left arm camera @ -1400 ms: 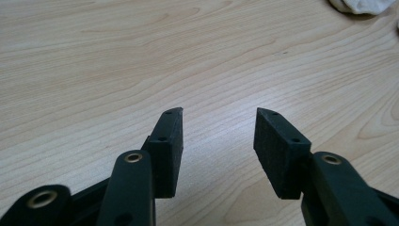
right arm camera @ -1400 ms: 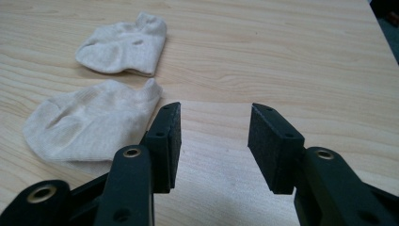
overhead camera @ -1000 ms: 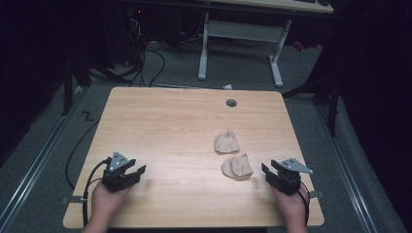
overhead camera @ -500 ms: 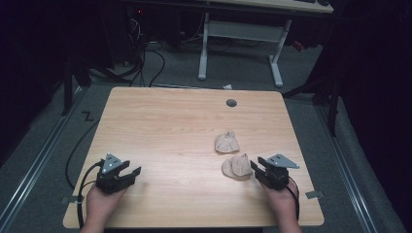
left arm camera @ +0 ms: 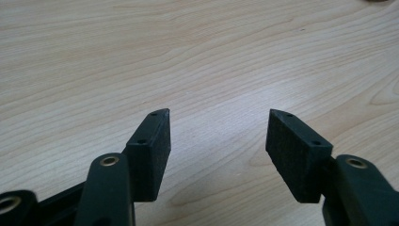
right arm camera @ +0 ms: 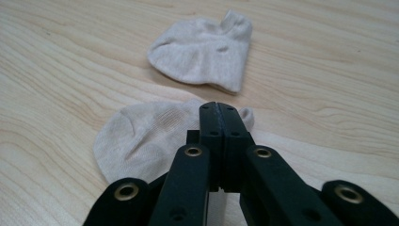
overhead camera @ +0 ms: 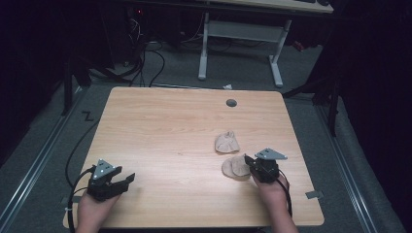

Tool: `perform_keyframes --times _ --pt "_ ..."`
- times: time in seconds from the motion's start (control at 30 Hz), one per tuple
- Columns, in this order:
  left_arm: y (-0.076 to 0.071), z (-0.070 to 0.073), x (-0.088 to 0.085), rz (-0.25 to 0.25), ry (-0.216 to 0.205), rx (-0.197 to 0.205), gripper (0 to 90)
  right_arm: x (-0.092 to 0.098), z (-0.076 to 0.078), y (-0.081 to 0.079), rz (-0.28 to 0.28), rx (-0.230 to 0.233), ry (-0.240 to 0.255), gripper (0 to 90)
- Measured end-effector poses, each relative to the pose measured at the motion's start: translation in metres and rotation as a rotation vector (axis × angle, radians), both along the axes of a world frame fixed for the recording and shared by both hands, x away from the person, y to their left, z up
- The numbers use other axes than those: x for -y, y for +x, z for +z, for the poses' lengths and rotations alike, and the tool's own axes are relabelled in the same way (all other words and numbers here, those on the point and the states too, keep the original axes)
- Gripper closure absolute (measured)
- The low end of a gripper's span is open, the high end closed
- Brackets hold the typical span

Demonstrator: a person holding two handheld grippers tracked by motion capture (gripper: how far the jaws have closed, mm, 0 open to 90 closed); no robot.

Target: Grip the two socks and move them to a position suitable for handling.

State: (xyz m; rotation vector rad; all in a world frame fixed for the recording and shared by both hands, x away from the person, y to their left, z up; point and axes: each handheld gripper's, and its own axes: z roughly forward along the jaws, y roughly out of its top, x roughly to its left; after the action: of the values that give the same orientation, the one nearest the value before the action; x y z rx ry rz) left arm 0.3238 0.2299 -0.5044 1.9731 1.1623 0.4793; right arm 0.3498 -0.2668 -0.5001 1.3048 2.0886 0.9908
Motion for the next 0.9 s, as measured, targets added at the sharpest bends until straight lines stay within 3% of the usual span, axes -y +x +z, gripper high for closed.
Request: perform_keyframes --times 0.37,0.4,0.47,0.7,0.9 --pt "-0.001 0.003 0.012 -0.024 0.009 0.013 43.0 -0.005 -0.010 0.003 0.013 -0.070 -0.042 89.9" --pt "-0.001 0.003 0.013 -0.022 0.011 0.012 43.4 -0.007 -0.016 0.005 0.015 -0.113 -0.054 89.9" --pt "0.000 0.003 0.017 -0.021 0.016 0.010 43.5 -0.010 -0.020 0.005 0.028 -0.127 -0.074 89.9" --pt "0.000 0.003 0.027 -0.048 0.017 0.018 44.2 -0.015 -0.020 0.001 0.047 -0.124 -0.077 89.7" --pt "0.001 0.007 0.041 -0.061 -0.027 -0.004 42.7 -0.024 -0.021 -0.005 0.085 -0.115 -0.083 89.3"
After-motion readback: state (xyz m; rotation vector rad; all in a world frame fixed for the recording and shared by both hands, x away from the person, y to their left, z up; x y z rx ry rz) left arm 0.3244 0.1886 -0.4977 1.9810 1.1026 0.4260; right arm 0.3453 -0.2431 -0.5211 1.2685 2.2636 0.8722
